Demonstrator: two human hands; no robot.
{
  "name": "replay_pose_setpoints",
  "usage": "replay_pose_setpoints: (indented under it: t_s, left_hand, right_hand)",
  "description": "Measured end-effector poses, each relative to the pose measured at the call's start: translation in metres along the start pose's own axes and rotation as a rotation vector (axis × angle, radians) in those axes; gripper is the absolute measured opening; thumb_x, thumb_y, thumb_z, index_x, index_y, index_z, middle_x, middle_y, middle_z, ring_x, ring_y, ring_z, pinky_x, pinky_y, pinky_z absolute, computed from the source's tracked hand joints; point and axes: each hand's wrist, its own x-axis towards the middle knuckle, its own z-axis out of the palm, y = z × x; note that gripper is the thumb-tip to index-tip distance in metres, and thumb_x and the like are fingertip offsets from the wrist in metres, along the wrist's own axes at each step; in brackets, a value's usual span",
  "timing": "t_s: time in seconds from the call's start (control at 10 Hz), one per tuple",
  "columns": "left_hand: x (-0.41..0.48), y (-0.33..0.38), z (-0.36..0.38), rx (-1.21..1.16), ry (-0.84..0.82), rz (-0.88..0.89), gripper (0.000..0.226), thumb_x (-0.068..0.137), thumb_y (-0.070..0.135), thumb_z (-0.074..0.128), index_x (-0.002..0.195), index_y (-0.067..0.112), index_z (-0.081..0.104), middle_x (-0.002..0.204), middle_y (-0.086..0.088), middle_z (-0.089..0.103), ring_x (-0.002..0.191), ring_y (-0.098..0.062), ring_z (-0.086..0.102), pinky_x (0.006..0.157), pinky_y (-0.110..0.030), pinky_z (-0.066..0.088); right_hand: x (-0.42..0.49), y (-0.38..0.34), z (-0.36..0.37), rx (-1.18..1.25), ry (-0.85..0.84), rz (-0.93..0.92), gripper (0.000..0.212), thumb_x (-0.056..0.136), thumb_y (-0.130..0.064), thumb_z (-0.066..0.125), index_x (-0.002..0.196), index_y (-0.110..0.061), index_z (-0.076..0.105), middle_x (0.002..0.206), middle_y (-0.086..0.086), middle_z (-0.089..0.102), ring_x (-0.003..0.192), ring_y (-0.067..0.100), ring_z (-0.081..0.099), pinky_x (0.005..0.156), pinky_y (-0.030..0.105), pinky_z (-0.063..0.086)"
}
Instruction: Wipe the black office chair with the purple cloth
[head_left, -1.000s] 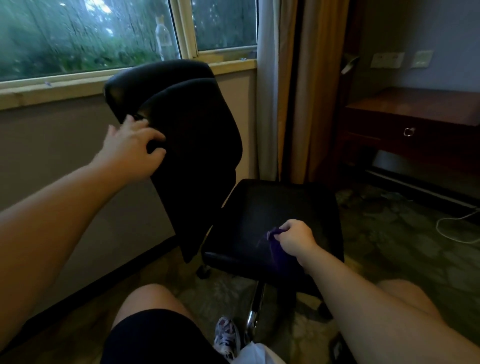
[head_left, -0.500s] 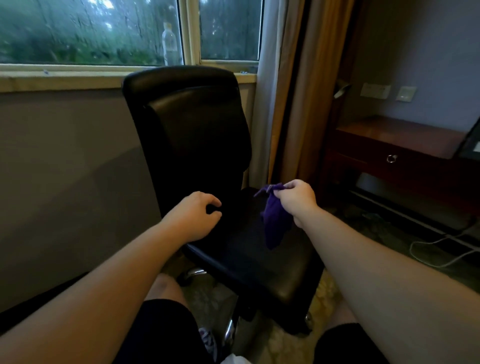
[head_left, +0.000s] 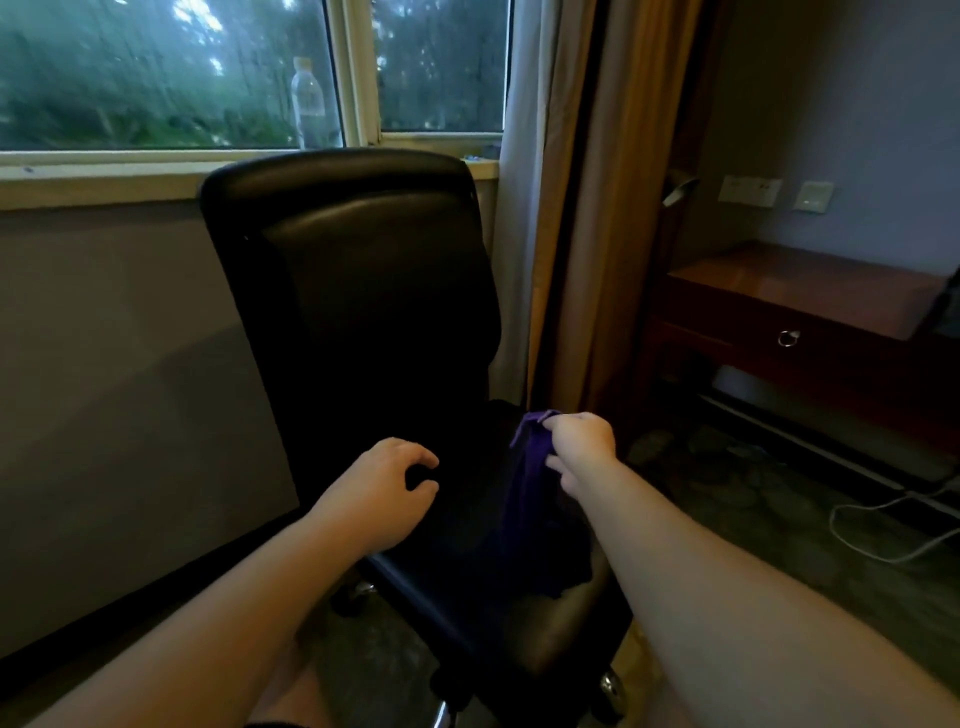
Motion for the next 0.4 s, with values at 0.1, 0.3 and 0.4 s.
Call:
replay_pose_setpoints:
  t_s: [0.1,0.3,0.4]
  left_hand:
    - [0.031,0.006,0.009,0.022,-0.002,-0.021,0.043,0.099,0.03,0.055,0.141,0.028,0.048,0.151,0.006,0.039,0.123,-0.013,0.052,0.099,-0.028,0.05]
    - [0.116,0.012,0.025,0.056,-0.011,-0.063,0.042,0.097,0.035,0.058,0.138,0.032,0.051,0.15,0.009,0.039,0.122,-0.01,0.052,0.094,-0.023,0.048]
    - [0.155,0.021,0.017,0.032,-0.044,-0.058,0.042,0.096,0.035,0.06,0.137,0.031,0.053,0.148,0.007,0.042,0.124,-0.012,0.052,0.096,-0.025,0.049]
  right_hand:
    - [0.024,-0.001,0.004,-0.052,-0.041,0.001,0.004,0.094,-0.008,0.065,0.096,-0.011,0.066,0.106,0.018,0.072,0.09,0.028,0.068,0.08,0.044,0.058]
    - [0.083,0.008,0.01,-0.664,-0.138,-0.121,0.01,0.094,-0.011,0.064,0.099,-0.015,0.072,0.104,0.007,0.068,0.097,0.025,0.066,0.09,0.041,0.057]
    - [0.105,0.002,0.017,-0.913,-0.204,-0.063,0.02,0.096,-0.009,0.062,0.114,-0.01,0.071,0.116,0.01,0.068,0.108,0.027,0.066,0.094,0.038,0.057]
